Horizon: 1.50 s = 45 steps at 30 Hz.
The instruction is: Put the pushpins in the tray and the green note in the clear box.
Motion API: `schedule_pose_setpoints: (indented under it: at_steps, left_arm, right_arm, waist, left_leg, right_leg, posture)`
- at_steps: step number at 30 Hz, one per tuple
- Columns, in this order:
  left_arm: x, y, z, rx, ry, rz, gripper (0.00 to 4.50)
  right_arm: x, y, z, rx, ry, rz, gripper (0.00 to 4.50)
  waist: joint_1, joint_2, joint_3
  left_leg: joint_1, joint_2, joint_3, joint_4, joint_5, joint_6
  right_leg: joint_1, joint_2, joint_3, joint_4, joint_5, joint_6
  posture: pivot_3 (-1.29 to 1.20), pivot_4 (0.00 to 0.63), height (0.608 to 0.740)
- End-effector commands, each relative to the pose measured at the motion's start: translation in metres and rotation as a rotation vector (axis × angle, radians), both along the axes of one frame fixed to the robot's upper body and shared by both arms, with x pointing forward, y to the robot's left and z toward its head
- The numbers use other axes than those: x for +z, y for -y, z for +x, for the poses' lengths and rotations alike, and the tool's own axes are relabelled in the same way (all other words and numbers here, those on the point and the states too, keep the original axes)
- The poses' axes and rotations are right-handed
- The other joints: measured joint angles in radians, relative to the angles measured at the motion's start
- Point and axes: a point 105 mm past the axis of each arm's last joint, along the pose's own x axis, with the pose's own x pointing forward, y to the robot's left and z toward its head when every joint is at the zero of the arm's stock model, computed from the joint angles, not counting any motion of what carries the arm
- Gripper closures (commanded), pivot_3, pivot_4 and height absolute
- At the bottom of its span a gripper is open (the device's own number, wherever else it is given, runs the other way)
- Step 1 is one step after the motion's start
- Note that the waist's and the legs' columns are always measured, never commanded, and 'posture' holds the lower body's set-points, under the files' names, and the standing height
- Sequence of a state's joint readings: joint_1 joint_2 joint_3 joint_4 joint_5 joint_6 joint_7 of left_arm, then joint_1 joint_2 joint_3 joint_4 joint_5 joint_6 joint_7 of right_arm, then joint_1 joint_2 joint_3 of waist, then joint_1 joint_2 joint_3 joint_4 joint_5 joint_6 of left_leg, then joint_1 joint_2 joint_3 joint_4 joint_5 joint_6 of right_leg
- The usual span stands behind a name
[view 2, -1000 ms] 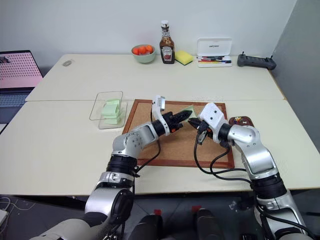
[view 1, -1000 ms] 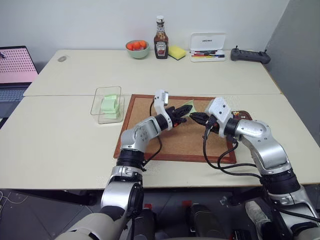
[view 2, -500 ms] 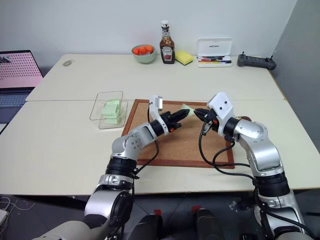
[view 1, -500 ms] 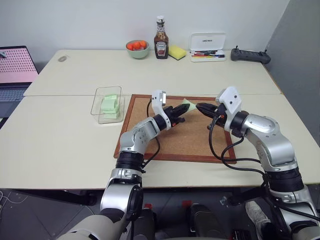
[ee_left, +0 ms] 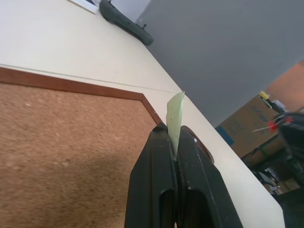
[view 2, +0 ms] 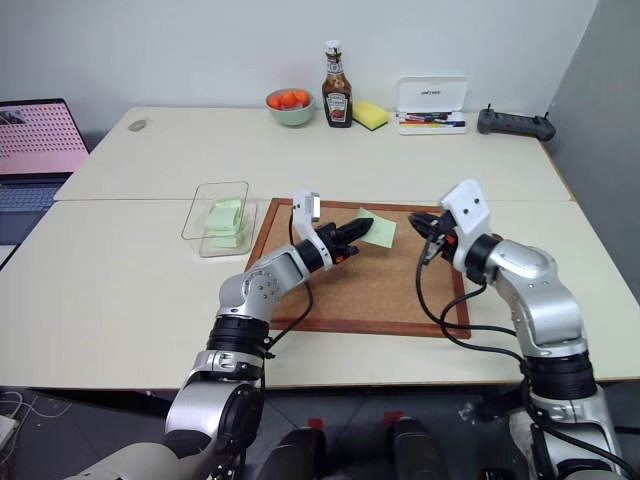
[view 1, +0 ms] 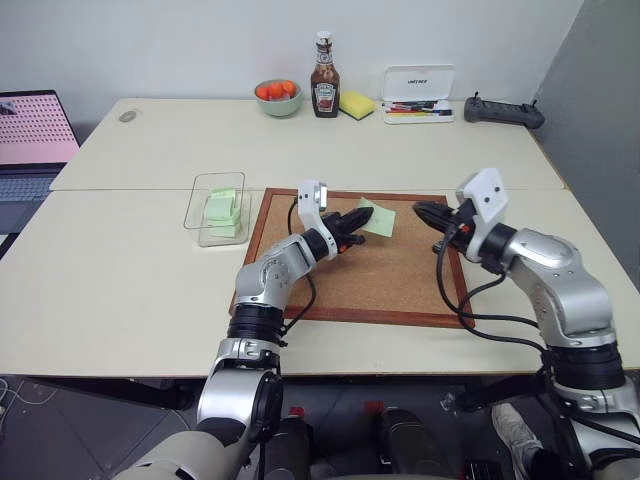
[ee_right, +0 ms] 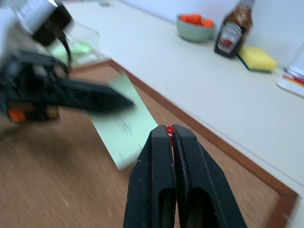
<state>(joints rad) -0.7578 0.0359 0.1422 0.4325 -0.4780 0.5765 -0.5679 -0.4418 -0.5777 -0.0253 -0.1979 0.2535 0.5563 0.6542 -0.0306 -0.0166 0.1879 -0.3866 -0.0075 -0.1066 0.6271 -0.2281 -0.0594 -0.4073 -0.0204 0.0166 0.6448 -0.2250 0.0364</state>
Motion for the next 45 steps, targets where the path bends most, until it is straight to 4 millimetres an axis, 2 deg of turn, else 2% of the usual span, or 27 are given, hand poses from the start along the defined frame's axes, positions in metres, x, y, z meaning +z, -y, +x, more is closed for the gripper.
schedule_pose_setpoints:
  at_steps: [1,4,6,12,16,24,32,34,38,45]
  left_arm:
    - [0.018,-0.004,-0.005,0.0,0.105,0.033,4.49]
    - [0.021,-0.006,-0.01,-0.012,0.133,0.054,4.49]
    - [0.022,-0.007,-0.012,-0.015,0.144,0.063,4.49]
    - [0.025,-0.004,-0.014,-0.019,0.172,0.088,4.49]
    - [0.027,-0.002,-0.017,-0.029,0.188,0.101,4.49]
    - [0.026,-0.004,-0.018,-0.022,0.196,0.113,4.5]
    - [0.028,-0.005,-0.017,-0.014,0.206,0.117,4.5]
    - [0.029,-0.004,-0.016,-0.013,0.207,0.115,4.5]
    - [0.029,-0.003,-0.016,-0.013,0.21,0.114,4.5]
    - [0.03,-0.004,-0.015,-0.006,0.213,0.114,4.5]
  right_arm:
    - [-0.002,0.039,0.003,-0.126,0.023,-0.129,4.5]
    - [-0.015,0.07,0.008,-0.227,0.01,-0.283,4.5]
    - [-0.02,0.081,0.011,-0.261,0.011,-0.351,4.5]
    - [-0.041,0.097,0.024,-0.297,-0.016,-0.48,4.5]
    - [-0.045,0.1,0.032,-0.301,-0.025,-0.479,4.5]
    - [-0.046,0.105,0.038,-0.314,-0.027,-0.479,2.83]
    - [-0.039,0.102,0.039,-0.324,-0.004,-0.443,1.36]
    - [-0.034,0.101,0.04,-0.328,0.002,-0.422,0.84]
    - [-0.032,0.1,0.04,-0.329,-0.008,-0.395,0.08]
    - [-0.026,0.099,0.041,-0.334,-0.014,-0.343,0.03]
  waist:
    - [-0.001,0.0,0.0]
    - [0.0,0.0,0.0]
    - [0.0,0.0,0.0]
    - [-0.004,0.0,0.0]
    - [-0.002,-0.001,0.0]
    - [-0.001,-0.001,0.0]
    - [-0.001,-0.001,0.0]
    - [-0.001,-0.001,0.0]
    - [-0.001,-0.001,0.0]
    - [-0.002,-0.001,0.0]
  left_leg:
    - [0.0,0.0,0.0,0.0,0.0,0.0]
    - [0.0,0.0,0.0,0.0,0.0,0.0]
    - [0.0,0.0,0.001,0.0,0.0,0.0]
    - [0.001,0.0,0.001,0.0,0.0,0.0]
    - [0.0,0.0,0.001,0.0,0.0,0.0]
    - [0.001,0.0,0.001,0.0,0.0,0.0]
    - [0.001,0.0,0.001,0.0,0.0,0.0]
    - [0.001,0.0,0.001,0.0,0.0,0.0]
    - [0.001,0.0,0.001,0.0,0.0,0.0]
    - [0.001,0.0,0.001,0.0,0.0,0.0]
  right_leg:
    - [0.0,0.0,0.0,0.0,0.0,0.0]
    - [0.0,0.0,0.0,0.0,0.0,0.0]
    - [0.0,0.0,0.001,0.0,0.0,0.0]
    - [0.0,0.0,0.001,0.001,0.0,0.0]
    - [0.0,0.0,0.001,0.0,0.0,0.0]
    - [0.0,0.0,0.001,0.0,0.0,0.0]
    - [0.0,0.0,0.001,0.0,0.0,0.0]
    - [0.0,0.0,0.001,0.0,0.0,0.0]
    - [0.0,0.0,0.001,0.0,0.0,0.0]
    - [0.0,0.0,0.001,0.001,0.0,0.0]
  posture:
    - [0.0,0.15,0.74]
    - [0.0,0.15,0.74]
    - [0.0,0.15,0.74]
    - [0.0,0.15,0.74]
    - [0.0,0.15,0.74]
    - [0.0,0.15,0.74]
    - [0.0,0.15,0.74]
    - [0.0,0.15,0.74]
    - [0.0,0.15,0.74]
    - [0.0,0.15,0.74]
